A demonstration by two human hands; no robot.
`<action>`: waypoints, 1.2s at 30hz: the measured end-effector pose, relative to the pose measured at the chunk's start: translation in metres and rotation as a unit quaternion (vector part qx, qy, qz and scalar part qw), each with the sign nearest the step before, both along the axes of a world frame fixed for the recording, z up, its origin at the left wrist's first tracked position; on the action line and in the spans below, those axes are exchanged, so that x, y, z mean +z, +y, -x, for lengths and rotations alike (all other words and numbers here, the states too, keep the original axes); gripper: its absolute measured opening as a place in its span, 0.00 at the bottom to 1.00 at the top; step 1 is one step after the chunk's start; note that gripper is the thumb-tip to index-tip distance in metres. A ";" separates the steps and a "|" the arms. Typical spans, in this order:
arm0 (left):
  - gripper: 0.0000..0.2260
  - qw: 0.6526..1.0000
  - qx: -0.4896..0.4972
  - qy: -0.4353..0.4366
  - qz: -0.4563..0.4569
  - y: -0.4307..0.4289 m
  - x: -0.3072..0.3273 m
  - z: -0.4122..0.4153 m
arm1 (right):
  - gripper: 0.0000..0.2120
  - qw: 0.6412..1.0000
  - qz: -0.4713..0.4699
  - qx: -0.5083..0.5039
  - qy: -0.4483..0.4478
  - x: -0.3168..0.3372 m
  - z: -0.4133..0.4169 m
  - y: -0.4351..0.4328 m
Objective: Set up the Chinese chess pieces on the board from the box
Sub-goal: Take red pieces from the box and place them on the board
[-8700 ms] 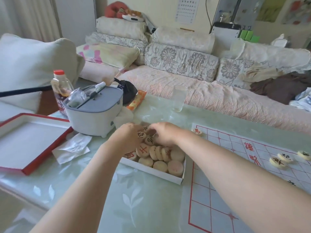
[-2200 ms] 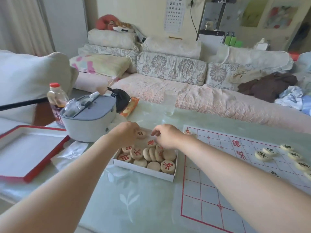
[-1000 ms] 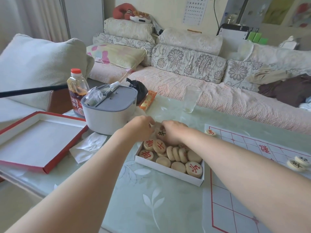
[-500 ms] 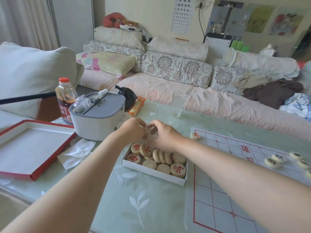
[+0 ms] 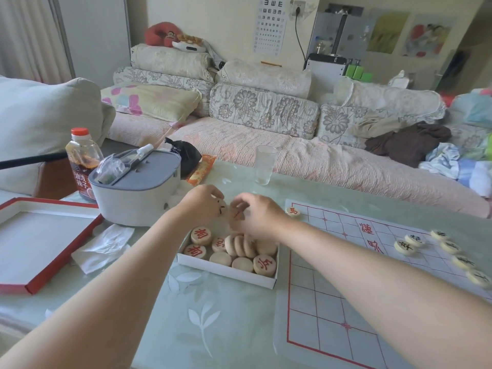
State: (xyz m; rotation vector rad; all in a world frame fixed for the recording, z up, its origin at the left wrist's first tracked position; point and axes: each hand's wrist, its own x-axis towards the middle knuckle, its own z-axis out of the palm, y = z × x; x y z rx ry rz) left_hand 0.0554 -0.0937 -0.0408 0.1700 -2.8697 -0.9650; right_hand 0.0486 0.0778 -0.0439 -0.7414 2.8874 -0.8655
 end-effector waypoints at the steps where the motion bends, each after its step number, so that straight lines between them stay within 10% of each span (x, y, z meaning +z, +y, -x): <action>1: 0.12 1.000 -0.004 0.002 -0.025 0.007 0.002 0.002 | 0.18 1.000 0.016 -0.020 0.003 0.004 0.004 0.013; 8: 0.09 0.991 -0.058 -0.004 -0.117 0.072 0.001 0.013 | 0.16 0.984 -0.072 -0.160 -0.020 -0.002 0.028 0.111; 20: 0.10 0.987 -0.095 -0.028 -0.126 0.116 -0.009 0.018 | 0.13 0.981 -0.160 -0.112 0.009 -0.053 0.038 0.124; 36: 0.06 0.952 -0.117 -0.069 -0.274 0.229 -0.002 0.009 | 0.21 0.988 0.081 -0.131 0.006 -0.013 -0.015 0.223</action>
